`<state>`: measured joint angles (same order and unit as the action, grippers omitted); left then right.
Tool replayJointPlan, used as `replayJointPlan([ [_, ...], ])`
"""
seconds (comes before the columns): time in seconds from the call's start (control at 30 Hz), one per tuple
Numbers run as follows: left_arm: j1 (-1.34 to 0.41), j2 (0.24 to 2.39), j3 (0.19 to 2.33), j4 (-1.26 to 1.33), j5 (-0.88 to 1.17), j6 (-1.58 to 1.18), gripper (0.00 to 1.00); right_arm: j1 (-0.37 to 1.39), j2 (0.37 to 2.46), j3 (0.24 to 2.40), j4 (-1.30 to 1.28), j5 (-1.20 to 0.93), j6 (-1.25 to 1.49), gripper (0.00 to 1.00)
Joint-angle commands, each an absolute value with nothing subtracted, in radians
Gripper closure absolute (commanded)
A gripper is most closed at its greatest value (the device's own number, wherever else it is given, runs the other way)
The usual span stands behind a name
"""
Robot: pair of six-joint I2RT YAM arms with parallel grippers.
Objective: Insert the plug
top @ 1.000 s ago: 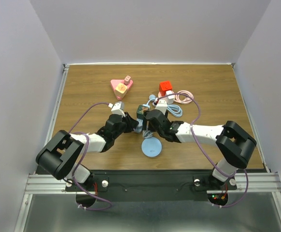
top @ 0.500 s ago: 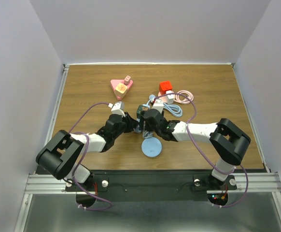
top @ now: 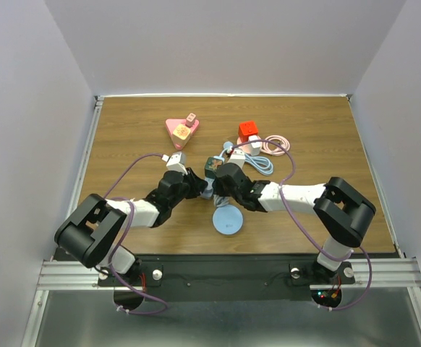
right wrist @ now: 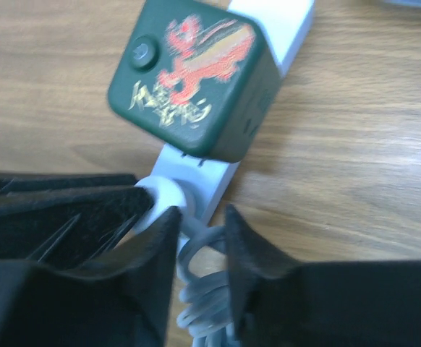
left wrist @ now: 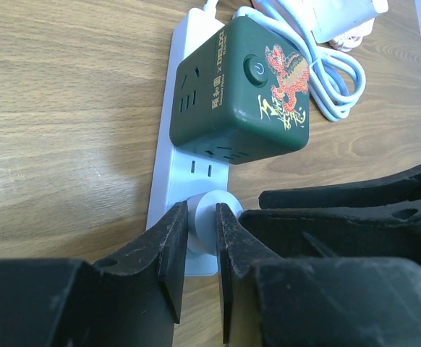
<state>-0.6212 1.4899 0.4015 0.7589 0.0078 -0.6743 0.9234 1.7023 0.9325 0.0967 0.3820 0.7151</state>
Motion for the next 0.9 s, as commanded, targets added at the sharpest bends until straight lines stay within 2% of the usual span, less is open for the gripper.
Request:
replayJointPlan([
  [0.0,-0.66,1.598,0.365,0.476,0.048,-0.653,1.0,0.927,1.738,0.891,0.005,0.347,0.71,0.69],
  [0.07,-0.661,1.595,0.362,0.474,0.043,-0.657,1.0,0.928,1.743,0.888,0.005,0.334,0.71,0.73],
  [0.2,-0.664,1.606,0.365,0.471,0.041,-0.66,1.0,0.936,1.764,0.893,-0.038,0.328,0.707,0.75],
  [0.87,-0.687,1.621,0.341,0.46,0.009,-0.719,1.0,0.994,1.792,0.959,-0.087,0.344,0.66,0.75],
])
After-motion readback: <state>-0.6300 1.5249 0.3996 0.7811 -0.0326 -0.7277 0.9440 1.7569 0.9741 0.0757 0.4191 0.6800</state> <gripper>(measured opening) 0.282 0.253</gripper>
